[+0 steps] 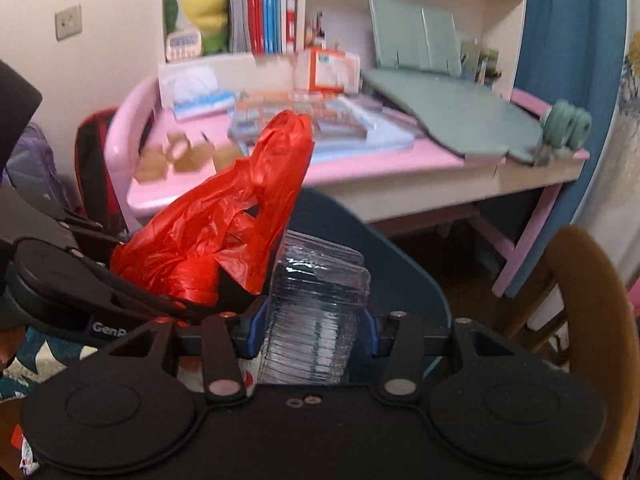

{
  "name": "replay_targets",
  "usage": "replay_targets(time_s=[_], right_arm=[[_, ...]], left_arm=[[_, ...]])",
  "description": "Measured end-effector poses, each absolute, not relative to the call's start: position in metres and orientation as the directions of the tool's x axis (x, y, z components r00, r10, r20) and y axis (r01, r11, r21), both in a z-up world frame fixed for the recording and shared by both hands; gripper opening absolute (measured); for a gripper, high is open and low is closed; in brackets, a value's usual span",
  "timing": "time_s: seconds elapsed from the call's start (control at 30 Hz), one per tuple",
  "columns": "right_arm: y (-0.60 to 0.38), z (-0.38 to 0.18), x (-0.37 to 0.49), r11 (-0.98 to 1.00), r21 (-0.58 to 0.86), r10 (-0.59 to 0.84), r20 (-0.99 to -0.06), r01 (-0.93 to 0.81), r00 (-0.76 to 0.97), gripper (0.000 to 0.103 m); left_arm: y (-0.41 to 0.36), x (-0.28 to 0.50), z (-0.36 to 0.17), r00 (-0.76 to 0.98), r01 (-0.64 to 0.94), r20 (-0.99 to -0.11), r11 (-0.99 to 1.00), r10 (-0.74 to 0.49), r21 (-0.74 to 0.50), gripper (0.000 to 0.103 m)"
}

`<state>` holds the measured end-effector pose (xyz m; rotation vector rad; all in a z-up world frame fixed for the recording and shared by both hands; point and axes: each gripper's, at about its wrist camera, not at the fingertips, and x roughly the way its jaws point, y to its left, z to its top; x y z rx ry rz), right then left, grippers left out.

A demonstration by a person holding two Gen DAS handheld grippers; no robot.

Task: Collect trash
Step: 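Open both tools to drop the red bag and cups into the bin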

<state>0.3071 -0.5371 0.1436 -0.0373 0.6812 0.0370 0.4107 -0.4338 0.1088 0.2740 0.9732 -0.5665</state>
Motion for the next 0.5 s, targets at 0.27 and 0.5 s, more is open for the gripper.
replay_targets(time_s=[0.27, 0.5], right_arm=[[-0.542, 0.122, 0.325, 0.999, -0.034, -0.002, -0.705, -0.032, 0.709, 0.049], [-0.545, 0.115, 0.329, 0.998, -0.065, -0.040, -0.729, -0.011, 0.683, 0.048]], left_arm=[[-0.453, 0.412, 0.098, 0.468, 0.602, -0.849, 0.791, -0.244, 0.104, 0.062], [-0.470, 0.413, 0.088, 0.491, 0.641, -0.850, 0.740, -0.192, 0.203, 0.077]])
